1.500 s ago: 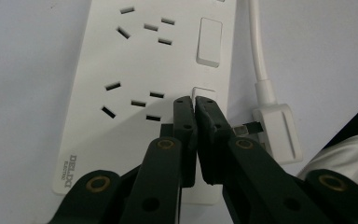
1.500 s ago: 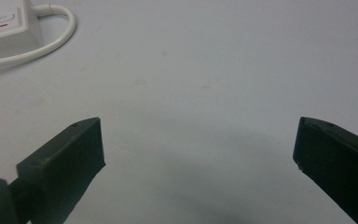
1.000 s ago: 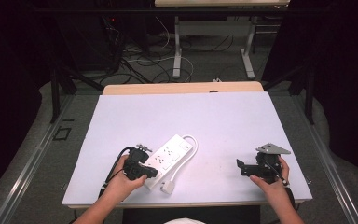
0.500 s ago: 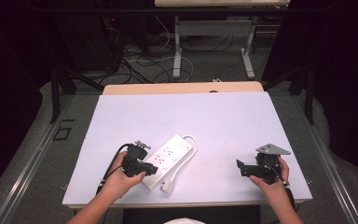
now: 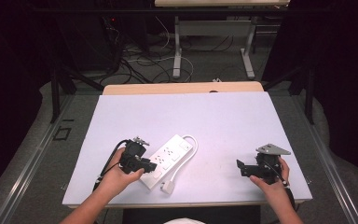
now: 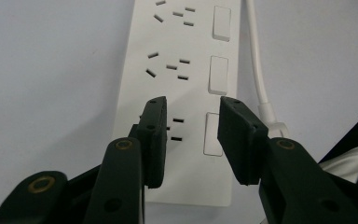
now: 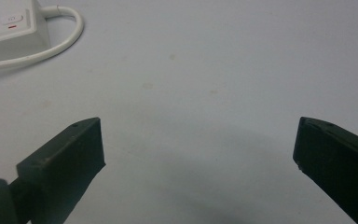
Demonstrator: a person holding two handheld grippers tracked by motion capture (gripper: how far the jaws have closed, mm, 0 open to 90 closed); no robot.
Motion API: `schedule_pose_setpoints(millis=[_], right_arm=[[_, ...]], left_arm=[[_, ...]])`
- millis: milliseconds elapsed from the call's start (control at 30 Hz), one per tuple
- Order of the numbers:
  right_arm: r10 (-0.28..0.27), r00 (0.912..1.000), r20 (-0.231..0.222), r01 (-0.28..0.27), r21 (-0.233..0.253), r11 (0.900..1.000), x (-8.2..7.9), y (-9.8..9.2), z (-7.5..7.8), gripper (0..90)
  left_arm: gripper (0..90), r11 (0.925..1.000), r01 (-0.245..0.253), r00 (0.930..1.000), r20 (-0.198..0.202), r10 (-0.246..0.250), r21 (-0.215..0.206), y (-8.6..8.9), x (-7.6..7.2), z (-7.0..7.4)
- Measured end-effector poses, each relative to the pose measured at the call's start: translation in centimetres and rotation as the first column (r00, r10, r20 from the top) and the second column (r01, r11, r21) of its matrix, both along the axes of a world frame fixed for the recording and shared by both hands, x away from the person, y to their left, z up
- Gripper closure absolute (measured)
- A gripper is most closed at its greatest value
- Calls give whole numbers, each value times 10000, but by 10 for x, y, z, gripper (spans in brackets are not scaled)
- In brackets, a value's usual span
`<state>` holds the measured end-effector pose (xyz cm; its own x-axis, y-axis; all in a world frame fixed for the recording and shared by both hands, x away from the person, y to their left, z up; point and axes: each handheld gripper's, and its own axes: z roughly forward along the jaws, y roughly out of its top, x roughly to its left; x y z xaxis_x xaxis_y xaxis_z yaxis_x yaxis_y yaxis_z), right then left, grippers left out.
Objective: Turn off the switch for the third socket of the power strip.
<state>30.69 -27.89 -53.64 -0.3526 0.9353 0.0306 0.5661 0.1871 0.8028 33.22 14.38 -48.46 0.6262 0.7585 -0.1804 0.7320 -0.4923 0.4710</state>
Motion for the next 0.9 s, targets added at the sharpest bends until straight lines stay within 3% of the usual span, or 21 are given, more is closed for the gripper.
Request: schedule_pose_setpoints(millis=[133,267,533,900], right_arm=[[15,10000,9,-15,0,10000,0,0,0,14],[-13,10000,0,13,-19,10000,0,-1,0,13],[21,10000,46,-21,-46,10000,0,-1,1,14],[11,10000,39,-11,-33,10000,-1,-1,1,14]], left_arm=[[592,10000,28,10000,86,-28,-17,1,0,3],[543,9996,263,9986,455,-268,114,4,1,6],[445,9997,138,9961,871,-157,222,9,2,10],[282,9991,53,9797,1998,-137,424,14,4,11]])
